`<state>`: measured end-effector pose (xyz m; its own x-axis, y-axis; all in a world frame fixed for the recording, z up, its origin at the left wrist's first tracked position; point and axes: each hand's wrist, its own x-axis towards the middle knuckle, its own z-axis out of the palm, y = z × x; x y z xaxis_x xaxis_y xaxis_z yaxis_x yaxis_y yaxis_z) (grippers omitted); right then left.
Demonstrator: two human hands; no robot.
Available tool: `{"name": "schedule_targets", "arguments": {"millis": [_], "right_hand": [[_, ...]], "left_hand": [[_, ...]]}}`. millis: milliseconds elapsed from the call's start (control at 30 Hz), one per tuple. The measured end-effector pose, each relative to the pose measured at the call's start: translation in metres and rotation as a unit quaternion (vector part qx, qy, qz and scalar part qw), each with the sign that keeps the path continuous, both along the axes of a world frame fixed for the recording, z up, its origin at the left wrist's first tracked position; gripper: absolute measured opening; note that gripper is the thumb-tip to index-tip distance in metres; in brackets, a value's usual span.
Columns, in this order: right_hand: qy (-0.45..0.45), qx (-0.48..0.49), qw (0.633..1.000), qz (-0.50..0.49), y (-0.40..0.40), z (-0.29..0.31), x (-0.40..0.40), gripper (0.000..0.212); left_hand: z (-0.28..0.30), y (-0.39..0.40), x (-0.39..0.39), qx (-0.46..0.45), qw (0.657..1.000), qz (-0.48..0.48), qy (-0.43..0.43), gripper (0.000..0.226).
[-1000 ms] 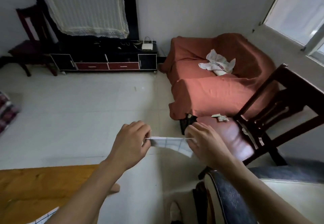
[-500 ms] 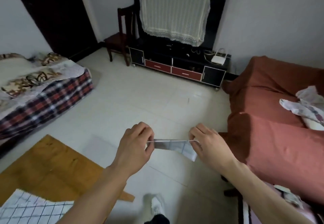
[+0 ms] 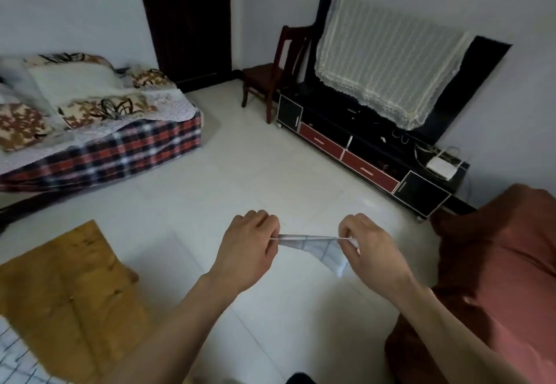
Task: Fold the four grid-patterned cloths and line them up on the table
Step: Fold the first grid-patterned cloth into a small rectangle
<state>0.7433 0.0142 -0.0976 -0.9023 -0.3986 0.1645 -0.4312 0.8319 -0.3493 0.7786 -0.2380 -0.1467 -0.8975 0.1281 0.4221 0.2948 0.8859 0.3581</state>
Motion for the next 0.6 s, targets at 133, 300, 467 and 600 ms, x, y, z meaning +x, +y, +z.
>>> {"name": "schedule_targets", "arguments": {"millis": [133, 300, 467, 600], "right_hand": [[-0.014, -0.013, 0.998, 0.062, -0.043, -0.015, -0.055, 0.027], [-0.060, -0.036, 0.984, 0.161, -0.105, -0.043, -0.136, 0.021], [-0.105, -0.059, 0.952, 0.282, -0.163, -0.047, -0.209, 0.019], [-0.126, -0.070, 0.917, 0.372, -0.220, -0.041, -0.243, 0.022]], "left_hand": [[-0.007, -0.036, -0.022, -0.023, 0.997, 0.076, -0.015, 0.015], [-0.021, -0.077, -0.053, -0.048, 0.979, 0.192, -0.056, 0.017], [-0.009, -0.101, -0.076, -0.026, 0.943, 0.319, -0.090, 0.014], [0.010, -0.119, -0.077, -0.005, 0.913, 0.401, -0.073, 0.012]]}}
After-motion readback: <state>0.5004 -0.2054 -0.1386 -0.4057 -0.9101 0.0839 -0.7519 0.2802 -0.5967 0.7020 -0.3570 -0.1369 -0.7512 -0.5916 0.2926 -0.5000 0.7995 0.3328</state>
